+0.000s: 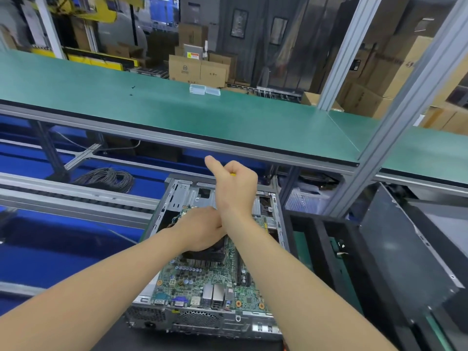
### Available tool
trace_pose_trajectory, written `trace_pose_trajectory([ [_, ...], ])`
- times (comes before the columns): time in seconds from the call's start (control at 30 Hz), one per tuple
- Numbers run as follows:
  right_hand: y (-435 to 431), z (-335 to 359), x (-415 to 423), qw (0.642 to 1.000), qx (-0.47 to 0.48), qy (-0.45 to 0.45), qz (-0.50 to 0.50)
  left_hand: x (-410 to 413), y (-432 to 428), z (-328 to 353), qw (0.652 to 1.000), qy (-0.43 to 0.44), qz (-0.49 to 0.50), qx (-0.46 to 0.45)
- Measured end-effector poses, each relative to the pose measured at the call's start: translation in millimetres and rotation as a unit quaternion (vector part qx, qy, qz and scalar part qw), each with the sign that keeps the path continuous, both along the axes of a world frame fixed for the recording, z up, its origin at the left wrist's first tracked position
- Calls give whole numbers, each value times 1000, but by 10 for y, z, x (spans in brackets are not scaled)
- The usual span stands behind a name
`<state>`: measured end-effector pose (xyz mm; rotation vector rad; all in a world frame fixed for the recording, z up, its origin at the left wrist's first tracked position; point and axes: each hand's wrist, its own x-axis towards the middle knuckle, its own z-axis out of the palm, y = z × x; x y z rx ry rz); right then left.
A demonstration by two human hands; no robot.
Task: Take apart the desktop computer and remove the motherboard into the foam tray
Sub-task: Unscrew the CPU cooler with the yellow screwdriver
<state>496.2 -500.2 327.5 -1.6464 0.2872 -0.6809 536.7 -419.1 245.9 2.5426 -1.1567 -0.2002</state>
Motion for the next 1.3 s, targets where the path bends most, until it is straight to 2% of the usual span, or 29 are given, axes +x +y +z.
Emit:
trace_pose_trajectory([
  [0.1,-101,-10,42,993,-31,11,114,-9,-4,20,1000,-8,-11,-10],
  [0.17,-253,-5,58,977,-5,23,211,-8,-9,30,1000,-14,-4,6],
  [0.27,-597,-14,59,921,76,39,381,-1,-13,45,1000,-15,-1,15],
  [0.37,-813,-9,42,863,93,48,494,9,-20,49,1000,-8,-19,18],
  [0.4,-838,-15,45,858,101,51,501,16,-25,45,1000,-3,-16,14],
  [0.47,-826,-14,53,883,105,51,454,17,-33,46,1000,12,-2,1],
  [0.53,-756,5,27,936,67,61,339,1,-41,46,1000,22,9,-10],
  [0.6,-646,9,-39,980,9,82,183,-20,-40,58,999,29,18,-17],
  [0.67,-480,-1,-108,998,24,54,26,-35,-37,78,999,27,21,-15],
  [0.73,-293,-25,-135,998,39,23,-44,-46,-33,80,1000,15,20,-9],
  [0.87,67,-81,-144,999,33,-11,-39,-58,3,59,1000,-2,1,16],
  [1.0,93,-78,-103,999,35,-37,-2,-29,11,16,1000,12,11,-12],
  [1.17,-120,19,21,987,28,11,159,-31,-10,64,1000,-4,7,-5],
  [1.23,-327,1,52,964,39,32,262,-31,-38,74,1000,-6,19,18],
  [1.3,-514,-37,65,920,59,44,385,-24,-40,68,1000,-4,17,26],
])
